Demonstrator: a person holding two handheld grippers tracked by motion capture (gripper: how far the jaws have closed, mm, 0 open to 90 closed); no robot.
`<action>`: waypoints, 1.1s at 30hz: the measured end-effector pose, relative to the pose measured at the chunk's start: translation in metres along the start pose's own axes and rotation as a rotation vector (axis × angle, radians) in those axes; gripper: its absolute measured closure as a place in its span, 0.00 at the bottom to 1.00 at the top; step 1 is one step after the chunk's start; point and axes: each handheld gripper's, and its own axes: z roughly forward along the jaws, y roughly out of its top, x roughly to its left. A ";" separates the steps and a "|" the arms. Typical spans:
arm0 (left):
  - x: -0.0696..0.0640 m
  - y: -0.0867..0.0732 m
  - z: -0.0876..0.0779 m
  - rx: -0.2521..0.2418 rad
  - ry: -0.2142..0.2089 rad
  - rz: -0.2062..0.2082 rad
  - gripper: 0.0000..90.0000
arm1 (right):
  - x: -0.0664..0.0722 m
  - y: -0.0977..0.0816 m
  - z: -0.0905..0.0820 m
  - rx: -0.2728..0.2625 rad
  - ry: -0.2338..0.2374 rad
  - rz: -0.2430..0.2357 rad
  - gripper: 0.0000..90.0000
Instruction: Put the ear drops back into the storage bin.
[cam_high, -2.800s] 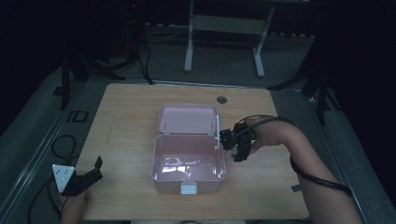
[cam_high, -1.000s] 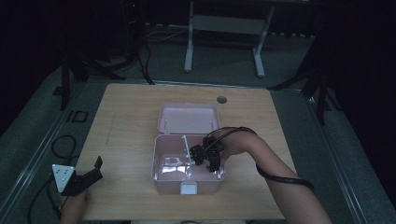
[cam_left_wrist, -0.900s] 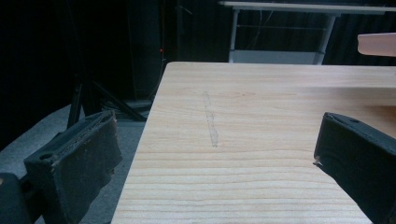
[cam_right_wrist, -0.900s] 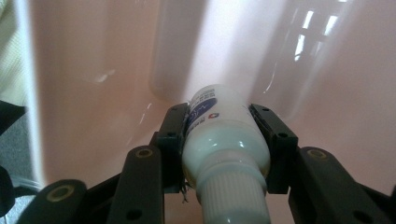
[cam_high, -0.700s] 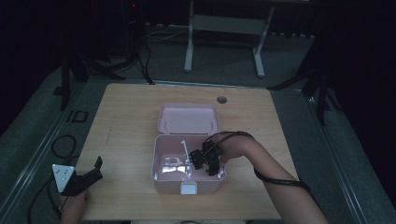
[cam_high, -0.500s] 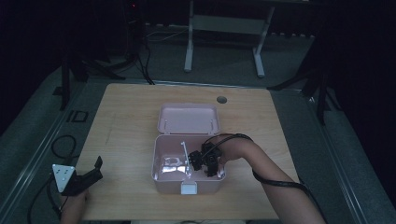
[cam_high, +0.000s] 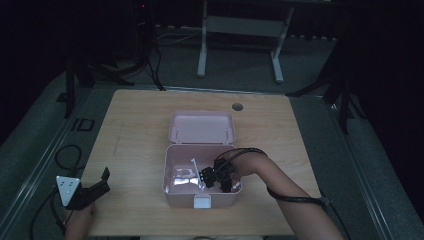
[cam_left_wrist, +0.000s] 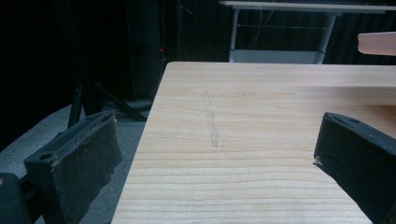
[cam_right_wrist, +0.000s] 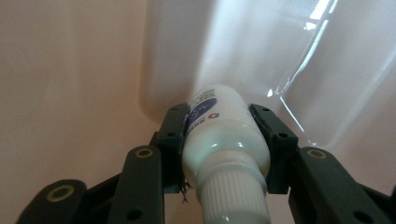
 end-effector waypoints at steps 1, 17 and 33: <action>0.000 0.000 0.000 0.000 0.000 0.000 0.01 | 0.000 0.000 0.000 0.000 -0.001 0.007 0.66; 0.000 0.000 0.000 0.001 -0.002 0.001 0.01 | 0.000 0.001 0.002 0.018 0.001 0.029 0.64; 0.000 0.000 0.000 0.003 0.000 0.001 0.01 | 0.000 -0.009 -0.024 -0.043 -0.010 0.054 0.59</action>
